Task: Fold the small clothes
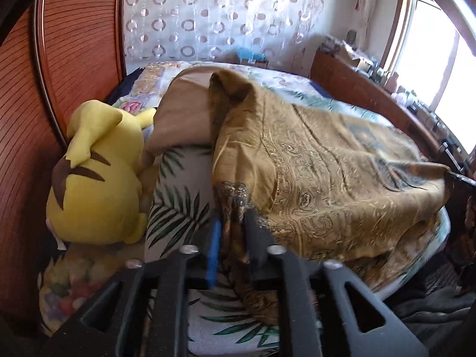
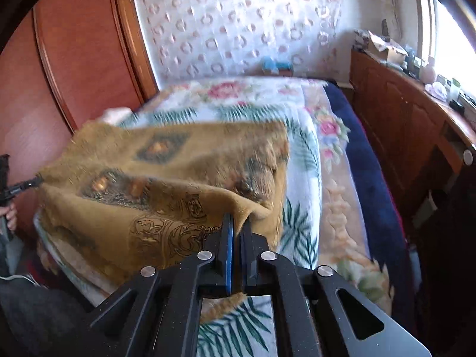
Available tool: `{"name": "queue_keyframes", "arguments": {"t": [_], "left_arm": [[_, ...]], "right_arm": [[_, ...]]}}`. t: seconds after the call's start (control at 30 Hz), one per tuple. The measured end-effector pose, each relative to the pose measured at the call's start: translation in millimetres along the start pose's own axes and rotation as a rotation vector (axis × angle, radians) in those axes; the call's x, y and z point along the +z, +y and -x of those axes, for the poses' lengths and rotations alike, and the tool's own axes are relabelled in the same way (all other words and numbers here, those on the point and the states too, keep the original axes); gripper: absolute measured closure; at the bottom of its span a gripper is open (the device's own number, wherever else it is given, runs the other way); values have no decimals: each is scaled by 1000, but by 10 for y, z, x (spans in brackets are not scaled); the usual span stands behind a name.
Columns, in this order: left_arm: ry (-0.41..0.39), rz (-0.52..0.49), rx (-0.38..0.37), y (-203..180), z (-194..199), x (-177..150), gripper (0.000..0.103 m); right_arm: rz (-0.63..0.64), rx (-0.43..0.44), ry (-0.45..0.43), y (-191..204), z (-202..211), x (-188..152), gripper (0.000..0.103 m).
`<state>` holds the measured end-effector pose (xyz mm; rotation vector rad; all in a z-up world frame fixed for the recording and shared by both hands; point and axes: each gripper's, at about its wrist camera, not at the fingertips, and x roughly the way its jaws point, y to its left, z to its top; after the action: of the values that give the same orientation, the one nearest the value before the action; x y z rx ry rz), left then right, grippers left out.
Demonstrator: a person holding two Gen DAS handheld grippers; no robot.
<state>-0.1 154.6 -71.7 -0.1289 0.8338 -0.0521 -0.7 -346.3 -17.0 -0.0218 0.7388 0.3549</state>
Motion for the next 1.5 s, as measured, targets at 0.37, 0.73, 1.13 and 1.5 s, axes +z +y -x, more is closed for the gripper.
{"name": "queue_keyframes", "arguments": {"t": [0.37, 0.73, 1.13, 1.5], "left_arm": [[-81, -15, -11, -74, 100, -8, 25], [-86, -20, 10, -247, 18, -28, 25], [-85, -6, 17, -308, -56, -57, 25], [-84, -1, 29, -325, -134, -95, 25]], "right_arm": [[-31, -77, -13, -15, -150, -40, 59], [-21, -59, -73, 104, 181, -51, 59], [20, -55, -110, 100, -60, 162, 58], [2, -23, 81, -240, -1337, 1019, 58]]}}
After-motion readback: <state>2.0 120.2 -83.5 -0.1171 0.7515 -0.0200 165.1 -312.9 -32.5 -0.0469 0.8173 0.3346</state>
